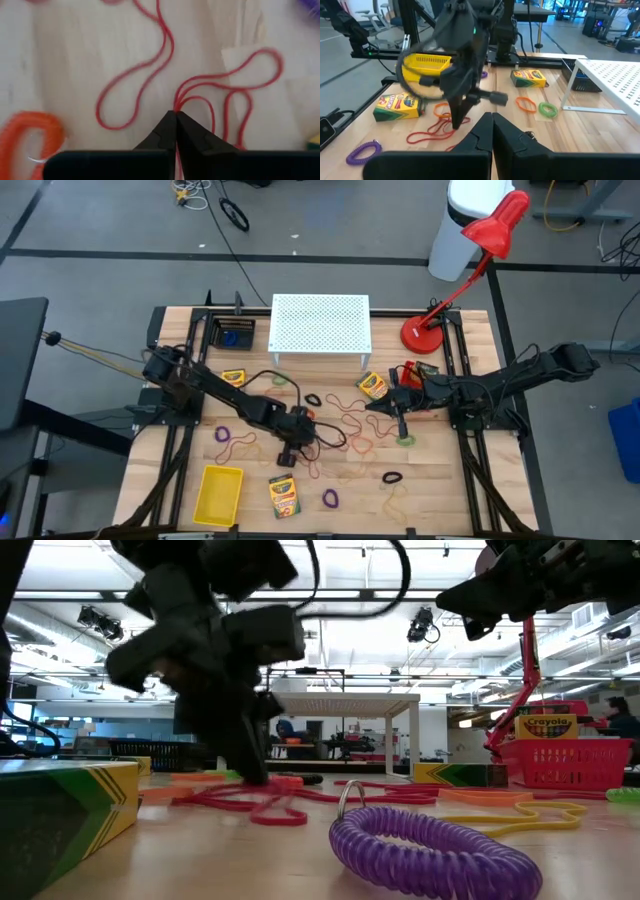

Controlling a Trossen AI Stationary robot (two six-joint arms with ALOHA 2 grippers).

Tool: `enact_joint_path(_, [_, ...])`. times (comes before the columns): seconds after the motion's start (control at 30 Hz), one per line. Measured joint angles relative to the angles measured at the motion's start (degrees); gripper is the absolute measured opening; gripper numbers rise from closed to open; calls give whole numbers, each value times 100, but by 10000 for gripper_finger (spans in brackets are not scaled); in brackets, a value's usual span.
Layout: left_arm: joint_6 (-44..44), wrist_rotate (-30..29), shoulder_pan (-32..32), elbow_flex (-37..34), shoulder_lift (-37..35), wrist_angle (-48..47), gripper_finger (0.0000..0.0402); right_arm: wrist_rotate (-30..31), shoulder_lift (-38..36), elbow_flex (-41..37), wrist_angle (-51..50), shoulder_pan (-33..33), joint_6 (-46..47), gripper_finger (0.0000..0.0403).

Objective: Pick & Place Office Desk Supplies
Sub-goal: Put the red rubber band into the yellow bin

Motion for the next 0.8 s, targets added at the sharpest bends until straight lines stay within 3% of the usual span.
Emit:
enact_joint_path(0.53, [-540,-588,-39,9,-1478,-639,8,0,0,0,4,0,-4,5])
enact_joint_path(0.8, [-1466,104,-126,11,-2082,-825,8,2,0,0,4,0,-4,5])
